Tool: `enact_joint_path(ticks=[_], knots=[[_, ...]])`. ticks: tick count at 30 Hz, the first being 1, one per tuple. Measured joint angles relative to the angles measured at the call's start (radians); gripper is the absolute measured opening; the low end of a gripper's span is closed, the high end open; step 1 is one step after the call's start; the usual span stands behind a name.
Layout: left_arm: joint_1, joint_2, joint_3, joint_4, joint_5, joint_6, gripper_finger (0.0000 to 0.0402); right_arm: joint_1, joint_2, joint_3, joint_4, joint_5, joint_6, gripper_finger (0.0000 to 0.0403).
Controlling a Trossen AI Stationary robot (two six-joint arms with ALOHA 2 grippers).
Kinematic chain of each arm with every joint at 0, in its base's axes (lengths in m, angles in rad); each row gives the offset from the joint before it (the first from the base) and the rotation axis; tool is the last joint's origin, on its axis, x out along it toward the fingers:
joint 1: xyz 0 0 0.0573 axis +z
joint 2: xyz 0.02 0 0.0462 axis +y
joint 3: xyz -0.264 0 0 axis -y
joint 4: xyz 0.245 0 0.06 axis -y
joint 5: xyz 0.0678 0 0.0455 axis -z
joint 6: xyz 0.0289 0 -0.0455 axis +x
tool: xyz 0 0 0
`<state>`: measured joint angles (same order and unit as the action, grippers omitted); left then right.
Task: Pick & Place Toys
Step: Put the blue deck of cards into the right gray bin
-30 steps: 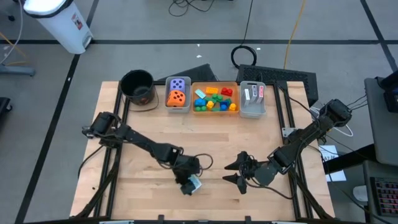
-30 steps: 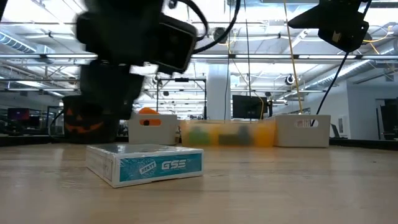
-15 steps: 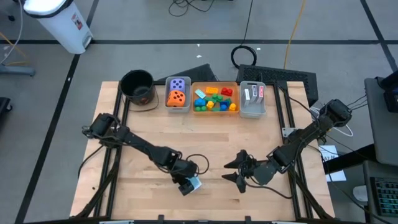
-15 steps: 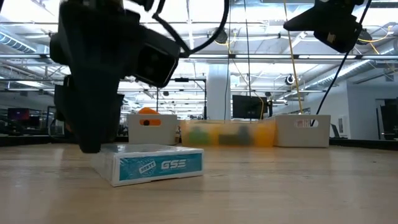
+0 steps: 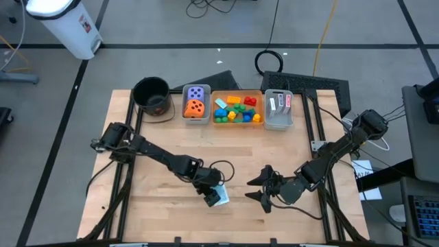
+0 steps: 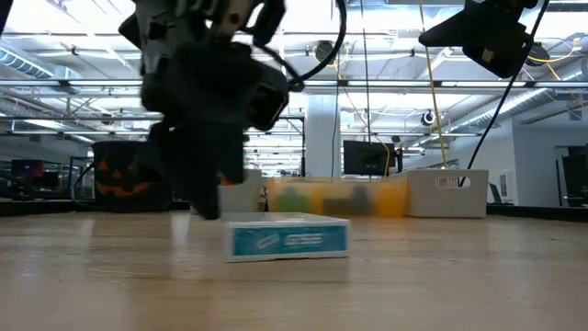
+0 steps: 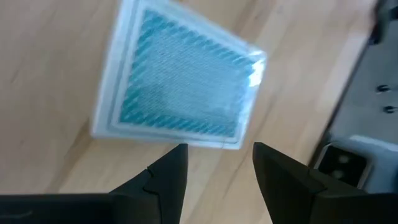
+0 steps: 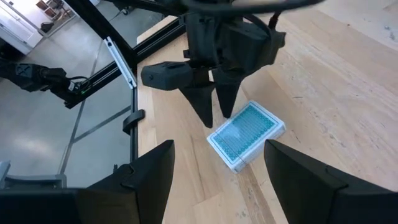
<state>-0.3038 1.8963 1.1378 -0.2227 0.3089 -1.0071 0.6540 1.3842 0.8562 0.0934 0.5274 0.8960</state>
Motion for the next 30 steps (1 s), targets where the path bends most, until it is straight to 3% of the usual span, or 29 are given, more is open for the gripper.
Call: enact_joint_path(ticks=[6, 21, 30], knots=[[0.009, 0.012, 0.000, 0.095, 0.003, -0.013, 0.0186, 0.000, 0.000, 0.000, -0.001, 0.000, 0.000, 0.0238], [-0.013, 0.015, 0.000, 0.061, 0.067, 0.000, 0.0186, 0.000, 0.000, 0.000, -0.001, 0.000, -0.003, 0.0238], [-0.034, 0.015, 0.000, 0.020, 0.003, 0.018, 0.0186, 0.000, 0.000, 0.000, -0.001, 0.000, -0.019, 0.0238]])
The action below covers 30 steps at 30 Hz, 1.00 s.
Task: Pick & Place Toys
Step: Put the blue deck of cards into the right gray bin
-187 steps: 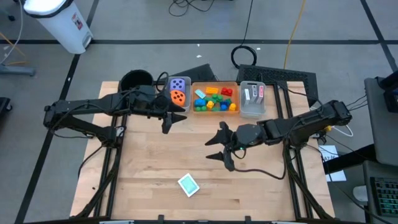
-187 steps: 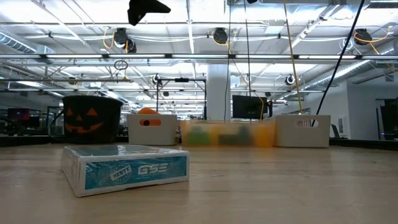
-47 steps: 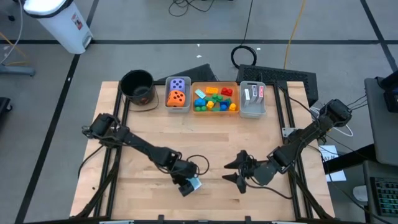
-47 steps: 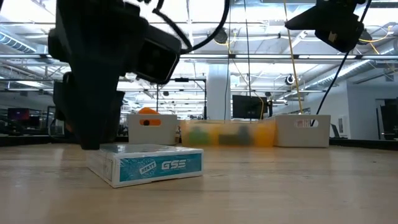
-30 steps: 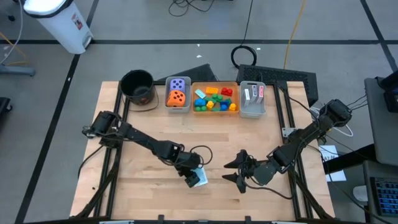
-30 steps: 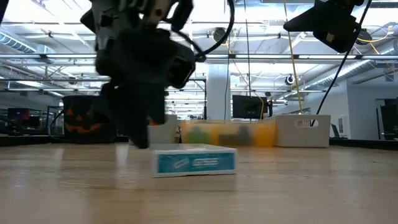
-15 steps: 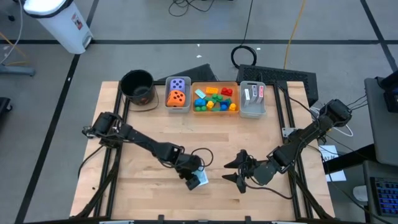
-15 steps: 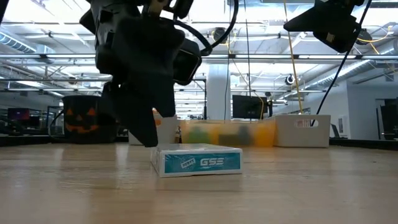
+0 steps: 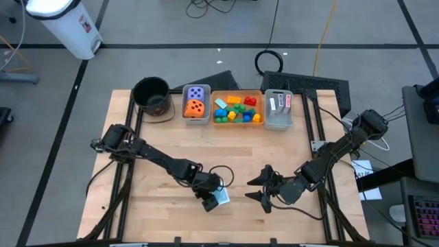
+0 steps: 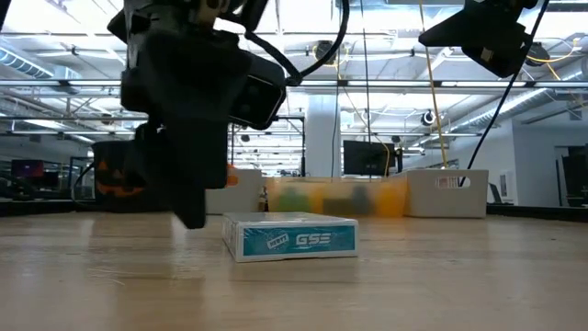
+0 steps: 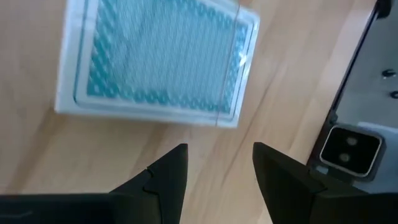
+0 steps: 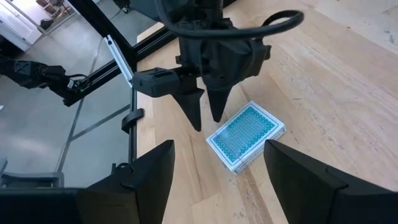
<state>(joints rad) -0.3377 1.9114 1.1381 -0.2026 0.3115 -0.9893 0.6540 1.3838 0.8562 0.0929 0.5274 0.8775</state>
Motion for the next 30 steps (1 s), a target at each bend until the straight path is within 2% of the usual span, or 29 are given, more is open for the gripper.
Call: enact_joint_path(ticks=[16, 23, 30], knots=[[0.030, 0.000, 0.000, 0.042, -0.008, 0.010, 0.0186, 0.000, 0.000, 0.000, 0.000, 0.000, -0.008, 0.0238], [0.031, 0.000, 0.000, 0.115, -0.061, -0.015, 0.0186, -0.001, 0.000, 0.000, 0.000, 0.027, -0.014, 0.0238], [0.046, 0.000, 0.000, 0.190, -0.166, -0.028, 0.0186, -0.016, 0.000, 0.000, 0.001, 0.027, -0.026, 0.0238]])
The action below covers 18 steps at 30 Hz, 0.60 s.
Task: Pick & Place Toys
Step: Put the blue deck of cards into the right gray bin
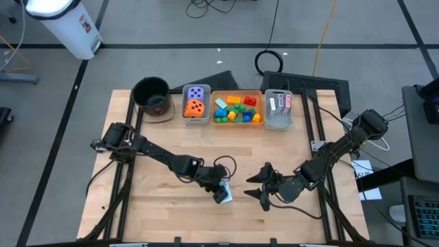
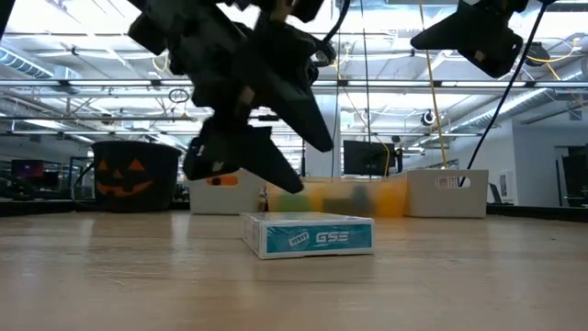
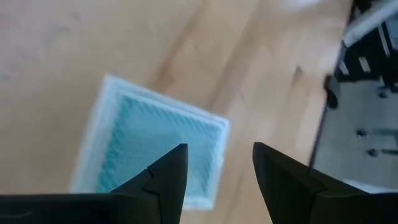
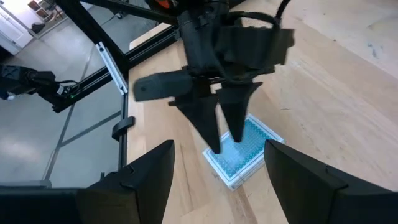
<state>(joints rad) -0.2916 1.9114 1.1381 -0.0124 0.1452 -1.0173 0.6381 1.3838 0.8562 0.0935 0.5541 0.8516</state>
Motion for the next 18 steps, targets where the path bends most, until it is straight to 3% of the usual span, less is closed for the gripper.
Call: enact_joint_path(ticks=[3, 10, 13, 18], knots=[[0.020, 0.000, 0.000, -0.006, 0.020, 0.004, 0.0186, -0.003, 0.000, 0.000, 0.008, 0.000, 0.000, 0.0238], [0.024, 0.000, 0.000, -0.040, 0.268, -0.012, 0.0186, -0.002, 0.000, 0.000, 0.008, -0.005, 0.026, 0.0238], [-0.012, 0.000, 0.000, -0.106, 0.259, -0.013, 0.0186, -0.002, 0.000, 0.000, 0.008, -0.005, 0.026, 0.0238], [-0.057, 0.000, 0.000, -0.190, 0.130, 0.000, 0.0186, -0.002, 0.000, 0.000, 0.008, -0.005, 0.026, 0.0238]])
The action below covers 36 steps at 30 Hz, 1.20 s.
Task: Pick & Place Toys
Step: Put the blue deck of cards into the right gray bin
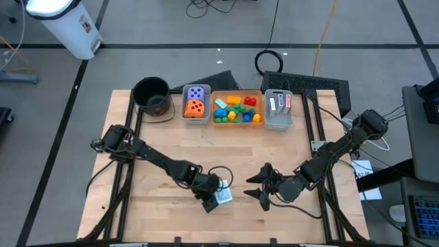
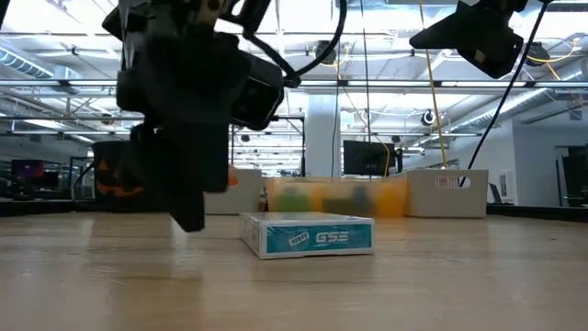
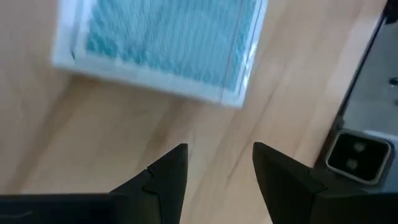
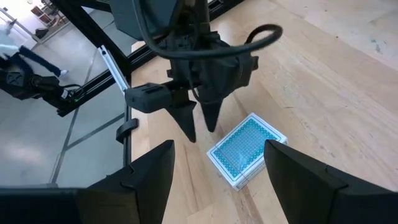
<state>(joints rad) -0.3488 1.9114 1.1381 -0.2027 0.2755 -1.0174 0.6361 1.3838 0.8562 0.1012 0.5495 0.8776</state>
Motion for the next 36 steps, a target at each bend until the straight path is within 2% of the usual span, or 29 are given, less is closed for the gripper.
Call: enact_joint_path(ticks=[7, 17, 30, 36], knots=[[0.020, 0.000, 0.000, 0.012, -0.086, 0.068, 0.0186, -0.001, 0.000, 0.000, 0.000, 0.000, -0.007, 0.0238], [0.058, 0.000, 0.000, 0.033, -0.067, 0.099, 0.0186, -0.001, 0.000, 0.000, -0.001, 0.000, -0.007, 0.0238], [0.077, 0.000, 0.000, 0.233, -0.093, 0.079, 0.0186, -0.002, 0.000, 0.000, -0.009, 0.000, -0.007, 0.0238], [0.094, -0.050, 0.000, 0.290, -0.025, 0.054, 0.0186, -0.002, 0.000, 0.000, 0.015, -0.001, 0.022, 0.0238]])
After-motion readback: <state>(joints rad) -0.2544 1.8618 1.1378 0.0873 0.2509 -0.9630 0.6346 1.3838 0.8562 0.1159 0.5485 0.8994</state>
